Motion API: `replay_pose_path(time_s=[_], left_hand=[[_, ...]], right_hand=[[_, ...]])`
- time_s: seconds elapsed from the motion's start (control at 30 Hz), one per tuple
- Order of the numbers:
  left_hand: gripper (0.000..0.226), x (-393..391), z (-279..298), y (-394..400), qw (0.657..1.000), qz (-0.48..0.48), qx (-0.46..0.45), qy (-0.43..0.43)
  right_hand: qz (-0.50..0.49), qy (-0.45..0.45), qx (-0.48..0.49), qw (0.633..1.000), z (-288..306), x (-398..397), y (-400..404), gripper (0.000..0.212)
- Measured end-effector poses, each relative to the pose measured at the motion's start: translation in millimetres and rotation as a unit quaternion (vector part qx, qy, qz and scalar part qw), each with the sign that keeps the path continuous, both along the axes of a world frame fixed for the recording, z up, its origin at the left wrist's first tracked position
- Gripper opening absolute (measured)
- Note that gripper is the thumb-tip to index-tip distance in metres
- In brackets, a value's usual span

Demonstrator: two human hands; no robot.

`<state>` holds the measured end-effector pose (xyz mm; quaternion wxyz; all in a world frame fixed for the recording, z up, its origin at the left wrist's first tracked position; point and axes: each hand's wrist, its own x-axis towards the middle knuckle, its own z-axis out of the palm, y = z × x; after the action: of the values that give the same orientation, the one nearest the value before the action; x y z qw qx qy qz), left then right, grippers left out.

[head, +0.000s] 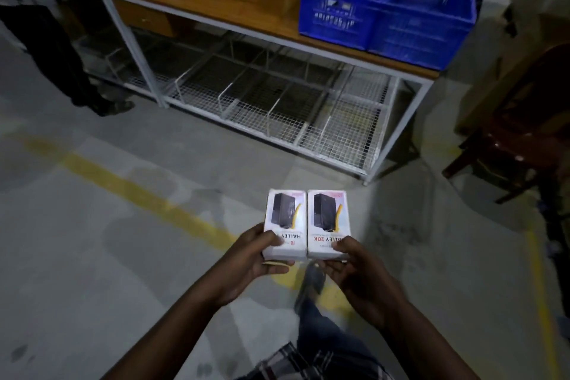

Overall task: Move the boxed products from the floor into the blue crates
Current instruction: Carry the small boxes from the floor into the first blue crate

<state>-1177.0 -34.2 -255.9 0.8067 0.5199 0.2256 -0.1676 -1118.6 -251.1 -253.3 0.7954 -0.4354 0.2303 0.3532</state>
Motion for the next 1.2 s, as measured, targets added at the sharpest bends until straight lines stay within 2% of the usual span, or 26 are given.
replay_pose_path(time_s=[0.2,0.43,0.63,0.8,0.97,1.07,1.2], left_hand=[[0.047,129.8,6.8,-0.2,0.999,0.031,0.022,-0.011],[0.045,290.8,28.2,-14.0,0.997,0.064,0.048,-0.007],[0.039,410.2,47.1,-16.9,0.996,0.067,0.051,-0.035],[0.046,509.9,62.8,-3.9,0.994,0.091,0.039,-0.055],[0.048,616.6,79.2,28.0,0.989,0.110,0.029,-0.095],[0.047,685.4,89.0,52.9,0.984,0.112,0.037,-0.130],[0.044,773.6,100.5,86.2,0.979,0.116,0.047,-0.159]], right_hand=[[-0.041,-0.052,-0.051,0.997,-10.0,121.7,-0.2,0.054],[-0.070,-0.059,-0.065,0.994,10.2,282.1,-12.6,0.039],[-0.111,-0.092,-0.067,0.987,45.9,396.4,-17.4,0.047],[-0.139,-0.122,-0.084,0.979,61.5,483.9,-10.3,0.052],[-0.146,-0.133,-0.090,0.976,76.9,581.9,14.0,0.027],[-0.148,-0.145,-0.087,0.974,86.5,643.5,37.1,0.029],[-0.157,-0.160,-0.114,0.968,101.6,728.3,74.5,0.017]])
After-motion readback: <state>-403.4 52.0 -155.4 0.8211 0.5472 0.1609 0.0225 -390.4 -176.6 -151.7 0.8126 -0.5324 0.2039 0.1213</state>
